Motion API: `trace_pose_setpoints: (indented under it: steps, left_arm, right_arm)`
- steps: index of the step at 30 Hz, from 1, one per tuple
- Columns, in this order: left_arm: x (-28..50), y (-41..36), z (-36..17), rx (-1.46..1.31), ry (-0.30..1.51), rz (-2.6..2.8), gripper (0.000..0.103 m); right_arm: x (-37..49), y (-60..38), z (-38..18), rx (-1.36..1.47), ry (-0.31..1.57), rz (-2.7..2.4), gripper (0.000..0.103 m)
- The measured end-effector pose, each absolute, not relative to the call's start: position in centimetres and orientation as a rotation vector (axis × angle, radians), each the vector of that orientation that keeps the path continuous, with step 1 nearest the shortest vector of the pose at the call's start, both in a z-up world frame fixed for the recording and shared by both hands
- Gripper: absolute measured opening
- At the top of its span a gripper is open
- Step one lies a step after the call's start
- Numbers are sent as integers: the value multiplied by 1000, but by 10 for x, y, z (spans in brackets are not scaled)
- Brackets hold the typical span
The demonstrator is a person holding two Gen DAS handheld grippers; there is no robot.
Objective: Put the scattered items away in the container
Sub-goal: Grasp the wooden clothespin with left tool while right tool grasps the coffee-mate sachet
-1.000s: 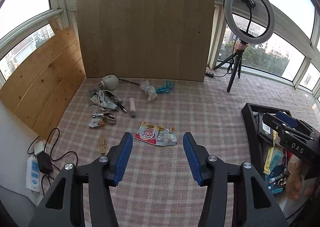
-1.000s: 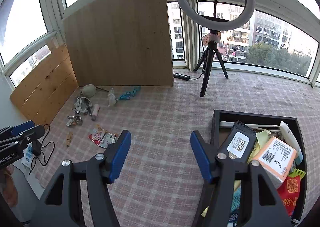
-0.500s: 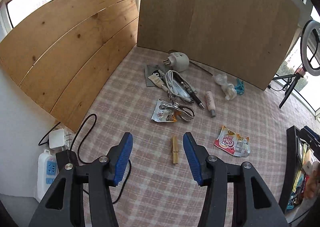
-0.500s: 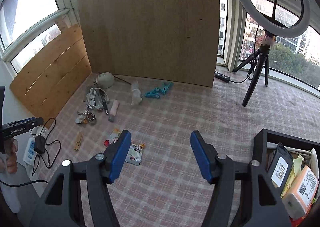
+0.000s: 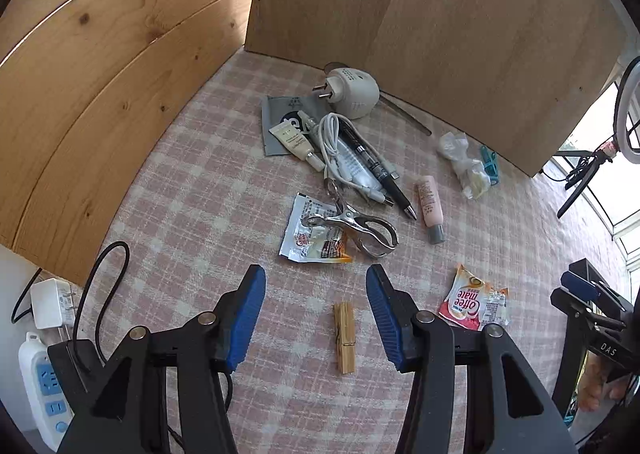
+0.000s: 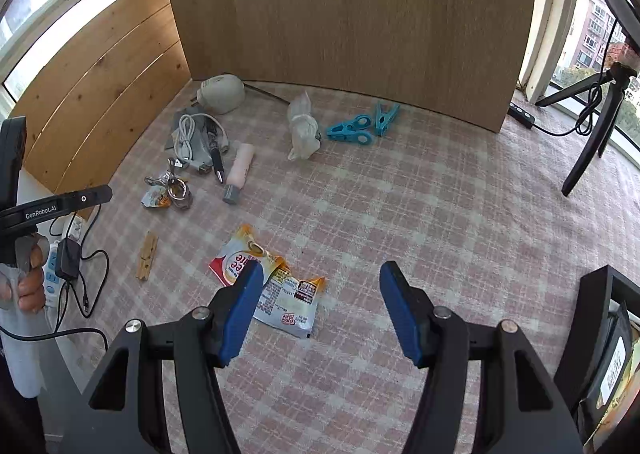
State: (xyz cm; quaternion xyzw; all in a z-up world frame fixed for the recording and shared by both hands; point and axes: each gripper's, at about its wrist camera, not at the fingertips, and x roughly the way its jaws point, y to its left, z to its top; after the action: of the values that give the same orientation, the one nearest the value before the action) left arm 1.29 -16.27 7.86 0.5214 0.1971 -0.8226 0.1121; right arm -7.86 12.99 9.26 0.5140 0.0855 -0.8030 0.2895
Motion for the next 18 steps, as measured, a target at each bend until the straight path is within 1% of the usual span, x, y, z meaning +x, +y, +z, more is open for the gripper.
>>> trace_pose_setpoints:
  steps: [6,9,11,14,16,18]
  left_arm:
    - [21,-135,52,1615,577,-2421,50]
    - [25,-120,35,1657,540,-2395,50]
    - [26,-113,28,1675,530,-2390,50]
    - [24,-103,23,1679,468,-2391,50]
    - [22,-97,20,1674,410,-2384,50]
    - [20,-95,17,1676,399,-2382,50]
  right_arm:
    - [-75,127,62,1442,272,-2091,60]
    - [-75,121,48,1480,296,-2088,60]
    - [-76,118,39,1517,280,-2080,60]
    - [-77,109,28,1549,272,-2069,60]
    - [-77,102,23,1545,314,-2086,60]
    - [-76,96,23,1513,355,-2107,60]
